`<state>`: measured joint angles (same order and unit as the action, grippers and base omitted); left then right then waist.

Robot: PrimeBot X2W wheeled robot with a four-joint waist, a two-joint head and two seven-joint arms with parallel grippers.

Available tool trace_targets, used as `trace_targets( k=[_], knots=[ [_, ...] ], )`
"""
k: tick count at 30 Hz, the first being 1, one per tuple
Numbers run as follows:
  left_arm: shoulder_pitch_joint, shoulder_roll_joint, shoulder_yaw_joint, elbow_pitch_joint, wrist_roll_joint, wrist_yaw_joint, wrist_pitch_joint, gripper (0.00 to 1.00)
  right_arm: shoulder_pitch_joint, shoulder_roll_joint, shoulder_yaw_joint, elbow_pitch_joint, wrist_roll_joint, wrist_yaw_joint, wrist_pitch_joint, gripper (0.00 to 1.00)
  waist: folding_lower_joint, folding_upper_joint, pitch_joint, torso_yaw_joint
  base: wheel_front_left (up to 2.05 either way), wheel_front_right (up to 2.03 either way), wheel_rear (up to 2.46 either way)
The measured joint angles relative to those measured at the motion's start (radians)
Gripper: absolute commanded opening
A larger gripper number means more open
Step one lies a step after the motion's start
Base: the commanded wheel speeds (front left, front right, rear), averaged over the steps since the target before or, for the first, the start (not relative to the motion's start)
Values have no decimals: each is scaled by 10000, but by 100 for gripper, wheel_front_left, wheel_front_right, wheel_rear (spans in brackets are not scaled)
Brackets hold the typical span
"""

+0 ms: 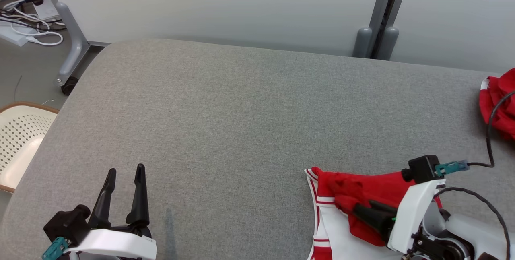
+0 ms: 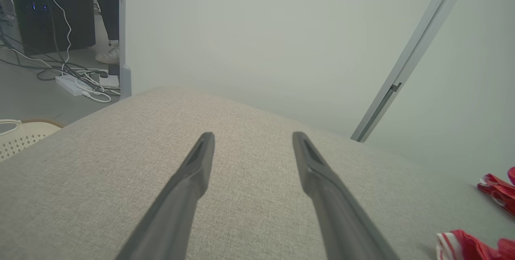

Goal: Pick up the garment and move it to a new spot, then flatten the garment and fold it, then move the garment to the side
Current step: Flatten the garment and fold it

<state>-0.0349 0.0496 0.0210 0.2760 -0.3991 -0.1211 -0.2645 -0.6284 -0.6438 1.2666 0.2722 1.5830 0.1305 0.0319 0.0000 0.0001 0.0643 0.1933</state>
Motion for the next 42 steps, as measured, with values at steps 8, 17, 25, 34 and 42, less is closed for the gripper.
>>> trace_targets(
  k=[8, 17, 25, 34, 42],
  knots=[
    [-91, -4, 84, 105, -29, -12, 0, 100, 6, 117, -508, -479, 410, 2, -407, 100, 0, 0, 83, -208, 0, 0, 0],
    [-106, -2, 163, 40, 25, -21, 0, 100, 455, -1223, -1956, -2617, 1413, 2, -1323, 100, 0, 0, 132, -583, 0, 0, 0],
    [-127, 0, 259, -107, 119, -25, 0, 100, 894, -2395, -2437, -2134, 892, 2, -2360, 100, 0, 0, 140, -815, 0, 0, 0],
    [-126, -4, 215, -109, 196, -54, 2, 100, 997, -2138, -1538, -67, -21, 2, -1835, 100, 0, 0, 128, -878, 0, 0, 0],
    [-136, -6, 96, -44, 209, -56, 0, 100, 188, -1544, -1053, 959, -688, 0, -876, 100, 0, 0, 115, -748, 0, 0, 0]
  ],
)
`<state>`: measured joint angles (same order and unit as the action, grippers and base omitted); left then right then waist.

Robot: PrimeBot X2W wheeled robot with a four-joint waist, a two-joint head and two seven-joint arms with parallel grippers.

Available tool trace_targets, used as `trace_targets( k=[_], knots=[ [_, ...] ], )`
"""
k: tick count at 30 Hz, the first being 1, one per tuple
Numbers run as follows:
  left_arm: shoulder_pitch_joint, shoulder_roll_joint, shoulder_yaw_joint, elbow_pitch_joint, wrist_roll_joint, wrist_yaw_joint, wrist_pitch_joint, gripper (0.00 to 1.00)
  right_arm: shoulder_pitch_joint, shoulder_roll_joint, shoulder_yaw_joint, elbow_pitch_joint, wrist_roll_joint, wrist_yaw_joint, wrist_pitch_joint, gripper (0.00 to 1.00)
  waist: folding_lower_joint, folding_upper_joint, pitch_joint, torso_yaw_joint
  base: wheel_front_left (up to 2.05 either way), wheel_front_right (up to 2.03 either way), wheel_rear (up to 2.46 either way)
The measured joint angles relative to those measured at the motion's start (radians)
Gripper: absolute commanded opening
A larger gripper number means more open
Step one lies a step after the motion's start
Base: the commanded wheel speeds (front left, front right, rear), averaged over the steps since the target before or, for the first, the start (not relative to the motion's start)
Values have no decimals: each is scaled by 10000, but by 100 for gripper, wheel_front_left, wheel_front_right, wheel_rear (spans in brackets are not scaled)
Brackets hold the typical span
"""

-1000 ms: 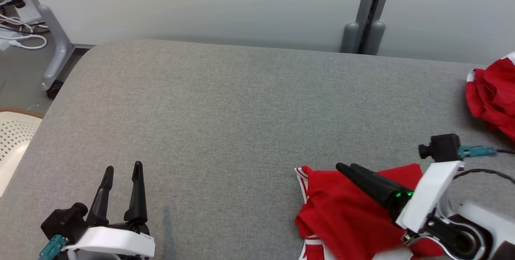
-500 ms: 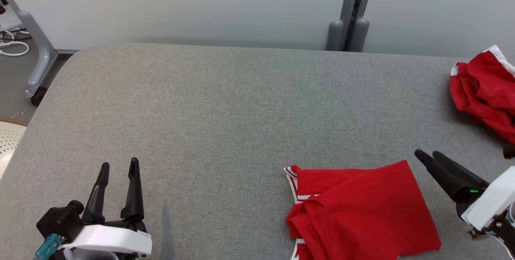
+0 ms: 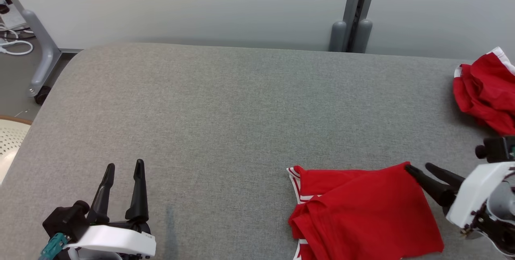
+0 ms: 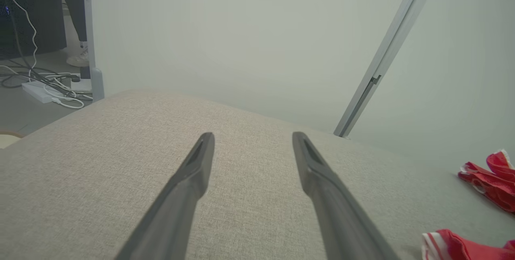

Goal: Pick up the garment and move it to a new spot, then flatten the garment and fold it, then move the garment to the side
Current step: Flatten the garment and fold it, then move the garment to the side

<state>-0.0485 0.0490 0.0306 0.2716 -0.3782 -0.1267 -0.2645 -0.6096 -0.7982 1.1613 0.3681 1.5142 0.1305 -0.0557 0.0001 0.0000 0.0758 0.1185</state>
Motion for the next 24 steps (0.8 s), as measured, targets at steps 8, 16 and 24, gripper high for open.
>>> trace_targets(
  k=[8, 16, 24],
  knots=[
    [0, 0, -155, 69, -31, -31, 2, 100, -99, 230, 151, 633, 384, 2, 1164, 100, 0, 0, -57, 400, 0, 0, 0],
    [12, 0, -161, 96, -113, -31, 0, 100, 19, 303, 320, 1223, 1204, 2, 2527, 100, 0, 0, -13, 622, 0, 0, 0],
    [-17, 2, -88, 196, -167, -33, 0, 100, -153, 796, 548, 2150, 1852, 2, 3622, 100, 0, 0, 58, 750, 0, 0, 0]
  ],
)
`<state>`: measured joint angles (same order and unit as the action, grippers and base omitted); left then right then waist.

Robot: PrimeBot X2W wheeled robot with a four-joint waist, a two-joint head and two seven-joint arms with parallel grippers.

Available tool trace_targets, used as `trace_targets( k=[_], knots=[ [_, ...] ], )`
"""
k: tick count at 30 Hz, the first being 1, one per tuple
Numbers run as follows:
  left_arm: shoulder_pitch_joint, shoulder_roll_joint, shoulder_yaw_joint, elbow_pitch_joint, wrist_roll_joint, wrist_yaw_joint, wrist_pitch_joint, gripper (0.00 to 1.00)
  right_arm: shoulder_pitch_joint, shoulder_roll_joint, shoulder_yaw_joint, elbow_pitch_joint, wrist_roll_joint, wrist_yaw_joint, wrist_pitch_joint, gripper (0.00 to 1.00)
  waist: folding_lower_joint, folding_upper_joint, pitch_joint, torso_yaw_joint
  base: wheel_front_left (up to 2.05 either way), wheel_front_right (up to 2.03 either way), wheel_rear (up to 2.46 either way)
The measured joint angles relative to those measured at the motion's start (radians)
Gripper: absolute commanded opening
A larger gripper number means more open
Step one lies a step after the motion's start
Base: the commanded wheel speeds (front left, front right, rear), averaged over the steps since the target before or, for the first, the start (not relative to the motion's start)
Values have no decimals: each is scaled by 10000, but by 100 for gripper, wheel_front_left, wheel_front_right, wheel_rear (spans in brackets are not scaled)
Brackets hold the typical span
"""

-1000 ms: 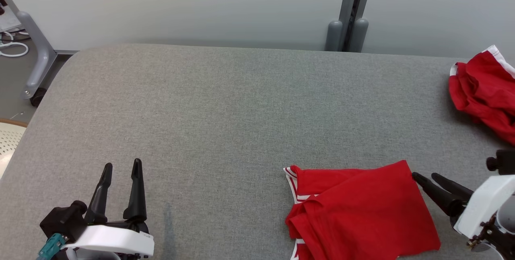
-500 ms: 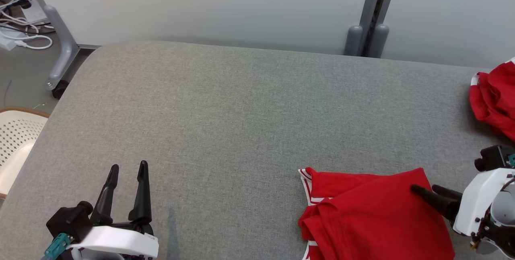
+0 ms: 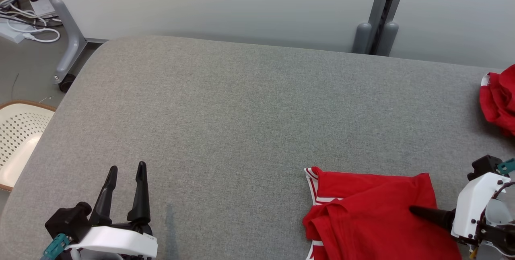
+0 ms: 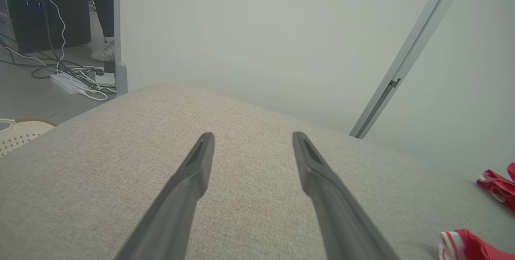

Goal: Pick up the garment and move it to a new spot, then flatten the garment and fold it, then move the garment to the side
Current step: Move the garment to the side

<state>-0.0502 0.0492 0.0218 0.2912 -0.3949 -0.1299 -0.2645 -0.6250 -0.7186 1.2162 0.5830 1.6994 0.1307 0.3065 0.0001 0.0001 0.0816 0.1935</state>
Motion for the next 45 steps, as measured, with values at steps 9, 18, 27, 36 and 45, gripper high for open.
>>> trace_targets(
  k=[9, 18, 27, 36, 45],
  knots=[
    [-123, 0, -6, 8, 0, 0, 0, 100, -214, 360, 148, 42, -192, 0, -174, 0, 0, 0, 48, 51, 0, 0, 0],
    [-130, 0, 44, 13, -33, 0, 0, 100, -866, 109, -104, -1053, -1160, 0, -1354, 0, 0, 0, 20, -151, 0, 0, 0],
    [-190, 2, -19, 10, -48, 0, 0, 100, -2350, -305, -217, -1553, -1699, 0, -656, 0, 0, 0, 144, -632, 0, 0, 0],
    [-592, 0, -176, -88, -144, 0, 0, 100, -4173, -711, -782, -1212, -2316, 0, -426, 0, -1, 0, 859, -979, 0, 0, 0],
    [-1170, -6, -314, -159, -40, 0, 0, 100, -4977, -1218, -1603, -389, -2050, 0, -671, 0, 0, 0, 2036, -1360, 0, 0, 0]
  ],
)
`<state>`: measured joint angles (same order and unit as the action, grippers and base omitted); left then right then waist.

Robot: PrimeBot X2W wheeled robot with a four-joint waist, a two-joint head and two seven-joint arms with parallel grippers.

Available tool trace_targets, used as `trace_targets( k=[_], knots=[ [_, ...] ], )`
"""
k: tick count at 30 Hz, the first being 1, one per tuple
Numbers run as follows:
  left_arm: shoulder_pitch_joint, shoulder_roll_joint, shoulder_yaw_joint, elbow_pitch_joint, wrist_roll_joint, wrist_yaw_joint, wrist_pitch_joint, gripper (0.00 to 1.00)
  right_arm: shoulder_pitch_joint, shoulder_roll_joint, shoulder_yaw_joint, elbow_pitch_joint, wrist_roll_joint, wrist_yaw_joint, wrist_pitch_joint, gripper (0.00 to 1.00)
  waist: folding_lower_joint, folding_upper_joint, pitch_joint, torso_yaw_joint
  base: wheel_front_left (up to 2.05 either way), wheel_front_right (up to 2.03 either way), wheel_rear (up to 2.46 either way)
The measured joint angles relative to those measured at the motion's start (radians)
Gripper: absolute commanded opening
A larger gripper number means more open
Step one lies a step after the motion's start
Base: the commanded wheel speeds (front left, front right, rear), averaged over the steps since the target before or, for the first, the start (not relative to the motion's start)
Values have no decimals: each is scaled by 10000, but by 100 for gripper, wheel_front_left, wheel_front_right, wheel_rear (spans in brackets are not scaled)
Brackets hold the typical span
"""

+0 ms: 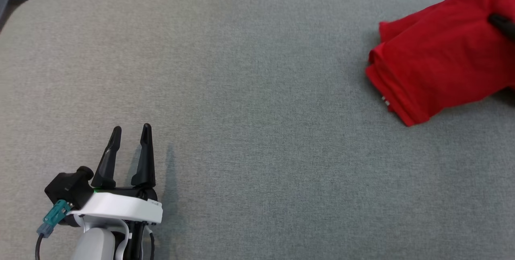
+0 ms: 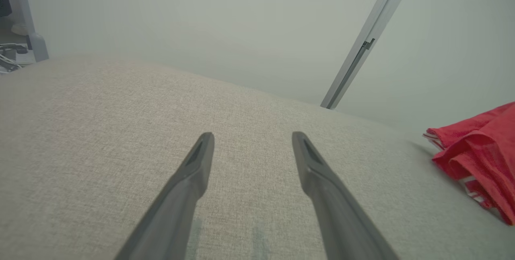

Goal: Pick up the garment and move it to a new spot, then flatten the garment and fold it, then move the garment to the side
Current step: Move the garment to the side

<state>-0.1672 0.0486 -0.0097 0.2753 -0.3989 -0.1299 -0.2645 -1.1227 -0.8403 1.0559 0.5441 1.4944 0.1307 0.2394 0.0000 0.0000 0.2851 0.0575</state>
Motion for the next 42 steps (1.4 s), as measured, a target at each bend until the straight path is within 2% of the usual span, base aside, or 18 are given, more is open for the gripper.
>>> trace_targets(
  k=[11, 15, 17, 30, 32, 33, 34, 38, 42],
  knots=[
    [-316, 23, 63, -88, 286, 0, 0, 100, -143, -397, -570, 681, 199, 0, -683, 0, 0, 0, 851, -589, 0, 0, 0],
    [-429, 25, -58, -86, 282, 0, 0, 100, -295, -384, -585, 1499, -81, 0, -920, 0, 0, 0, 1109, -687, 0, 0, 0],
    [-435, 21, -102, -92, 282, 0, 0, 100, -543, -313, -435, 2161, -585, 0, -1085, 0, 0, 0, 1239, -713, 0, 0, 0],
    [-872, 205, -261, -203, 280, -2, 0, 100, -1765, 1567, -173, 6631, -1875, 2, -1432, 0, 0, 0, 2075, -383, 0, 0, 0],
    [-881, 190, -268, -236, 280, -6, -2, 100, -1900, 1772, -176, 7041, -1962, 2, -1523, 18, 0, 0, 2172, -269, 0, 0, 0],
    [-891, 180, -278, -245, 278, -6, -2, 100, -1955, 1847, -169, 7175, -1998, 0, -1578, 35, 0, 0, 2208, -212, 0, 0, 0],
    [-897, 173, -274, -242, 276, -6, -2, 100, -1996, 1891, -132, 7283, -2107, 0, -1624, 100, 0, 0, 2230, -158, 0, 0, 0],
    [-901, 128, -268, -136, 232, -6, 0, 100, -1964, 1958, -98, 7405, -2353, 0, -1710, 100, 0, 0, 2116, -21, 0, 0, 0],
    [-835, 98, -251, -69, 194, -6, 0, 100, -1588, 1534, -84, 7430, -2725, 2, -1789, 100, 0, 0, 1802, 33, 0, 0, 0]
  ],
)
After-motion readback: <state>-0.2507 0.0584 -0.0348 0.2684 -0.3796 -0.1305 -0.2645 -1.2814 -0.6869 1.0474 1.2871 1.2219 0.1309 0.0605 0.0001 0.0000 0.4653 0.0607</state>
